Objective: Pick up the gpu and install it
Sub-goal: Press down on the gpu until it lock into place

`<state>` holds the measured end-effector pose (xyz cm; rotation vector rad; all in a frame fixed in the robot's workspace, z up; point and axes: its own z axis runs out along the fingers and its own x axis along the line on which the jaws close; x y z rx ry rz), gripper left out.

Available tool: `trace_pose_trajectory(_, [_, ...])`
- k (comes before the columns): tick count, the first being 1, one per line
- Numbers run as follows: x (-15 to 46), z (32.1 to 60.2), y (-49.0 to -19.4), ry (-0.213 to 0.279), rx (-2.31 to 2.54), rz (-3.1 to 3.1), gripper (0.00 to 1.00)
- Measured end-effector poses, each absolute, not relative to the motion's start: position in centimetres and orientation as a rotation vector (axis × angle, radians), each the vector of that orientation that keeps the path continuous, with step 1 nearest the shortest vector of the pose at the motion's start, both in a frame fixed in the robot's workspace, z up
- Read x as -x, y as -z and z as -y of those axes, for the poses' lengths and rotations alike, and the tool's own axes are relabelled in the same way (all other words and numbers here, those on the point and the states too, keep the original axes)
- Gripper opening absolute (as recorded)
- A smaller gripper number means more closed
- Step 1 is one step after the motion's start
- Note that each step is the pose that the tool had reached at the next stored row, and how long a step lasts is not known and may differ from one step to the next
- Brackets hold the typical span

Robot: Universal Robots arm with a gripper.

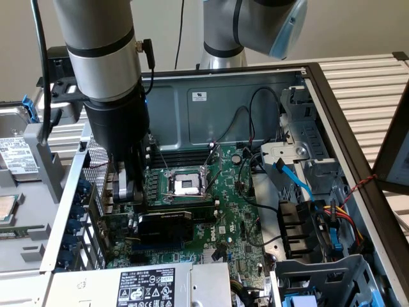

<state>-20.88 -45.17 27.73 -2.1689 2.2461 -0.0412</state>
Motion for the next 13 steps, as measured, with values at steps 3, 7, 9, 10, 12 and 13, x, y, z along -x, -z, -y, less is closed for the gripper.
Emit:
trace_pose_trajectory(3, [20.78, 45.17, -27.72, 0.042, 2.167, -2.248, 0.11])
trace_pose_trajectory(7, [20.78, 45.17, -27.63, 0.042, 2.165, -2.249, 0.11])
trace_pose_trajectory(9, [20.78, 45.17, -27.58, 0.042, 2.164, -2.25, 0.11])
trace_pose_trajectory(10, [20.78, 45.17, -27.57, 0.043, 2.164, -2.25, 0.11])
trace_pose_trajectory(12, [20.79, 45.17, -27.5, 0.045, 2.162, -2.249, 0.11])
trace_pose_trajectory(13, [20.79, 45.17, -27.47, 0.046, 2.161, -2.249, 0.11])
